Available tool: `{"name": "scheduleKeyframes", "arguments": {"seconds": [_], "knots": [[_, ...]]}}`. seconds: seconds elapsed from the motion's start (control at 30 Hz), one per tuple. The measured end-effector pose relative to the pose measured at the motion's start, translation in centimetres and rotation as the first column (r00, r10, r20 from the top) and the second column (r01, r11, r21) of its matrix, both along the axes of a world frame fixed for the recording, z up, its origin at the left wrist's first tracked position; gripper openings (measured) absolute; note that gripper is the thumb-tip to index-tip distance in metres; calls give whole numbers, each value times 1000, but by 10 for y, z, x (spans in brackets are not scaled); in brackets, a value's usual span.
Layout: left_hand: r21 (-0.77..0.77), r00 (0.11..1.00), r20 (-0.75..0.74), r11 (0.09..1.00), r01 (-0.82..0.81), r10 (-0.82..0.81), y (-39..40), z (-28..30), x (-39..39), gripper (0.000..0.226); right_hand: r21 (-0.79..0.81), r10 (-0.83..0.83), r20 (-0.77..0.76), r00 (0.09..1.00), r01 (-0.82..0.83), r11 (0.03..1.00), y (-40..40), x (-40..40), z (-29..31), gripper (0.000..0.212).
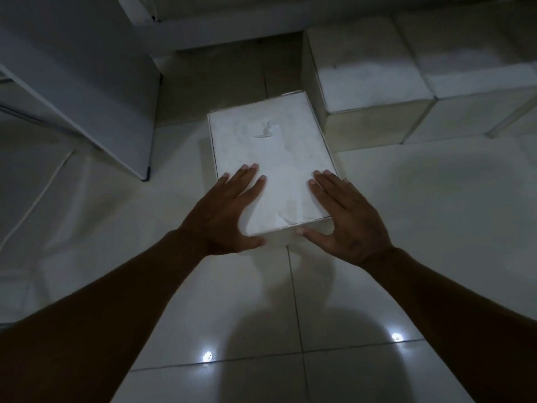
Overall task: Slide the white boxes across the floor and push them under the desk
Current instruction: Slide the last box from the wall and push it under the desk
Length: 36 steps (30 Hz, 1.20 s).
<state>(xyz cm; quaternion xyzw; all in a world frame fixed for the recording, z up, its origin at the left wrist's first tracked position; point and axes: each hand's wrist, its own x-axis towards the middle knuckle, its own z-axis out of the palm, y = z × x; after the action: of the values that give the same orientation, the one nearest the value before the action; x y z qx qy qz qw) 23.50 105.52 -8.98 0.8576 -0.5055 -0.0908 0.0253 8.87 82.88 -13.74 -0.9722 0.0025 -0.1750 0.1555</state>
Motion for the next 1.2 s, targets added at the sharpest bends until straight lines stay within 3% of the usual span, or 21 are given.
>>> {"name": "scheduleKeyframes", "arguments": {"seconds": [0.27,0.47,0.57,0.7,0.8,1.03,1.2], "knots": [[58,985,-47,985,-163,166,-51,3,16,107,37,-41,-130,991,46,998,-27,44,13,87],[108,934,-10,929,-354,357,-81,2,15,111,28,18,-242,970,-11,1000,-42,69,20,86],[81,929,-50,928,-362,367,-88,-4,19,108,-5,8,-246,969,-9,1000,-51,72,24,92],[-23,935,-21,935,-355,354,-90,-18,35,106,-169,-211,-263,942,170,971,-64,84,19,121],[-51,943,14,942,-331,332,-98,-21,60,104,-159,-316,-301,900,279,947,-73,103,14,131],[-63,956,32,955,-290,293,-113,-20,107,103,-228,-294,-305,906,230,946,-95,148,16,131],[-79,956,36,954,-288,291,-121,-24,132,103,-132,-256,-239,936,230,964,-102,166,12,120]]}}
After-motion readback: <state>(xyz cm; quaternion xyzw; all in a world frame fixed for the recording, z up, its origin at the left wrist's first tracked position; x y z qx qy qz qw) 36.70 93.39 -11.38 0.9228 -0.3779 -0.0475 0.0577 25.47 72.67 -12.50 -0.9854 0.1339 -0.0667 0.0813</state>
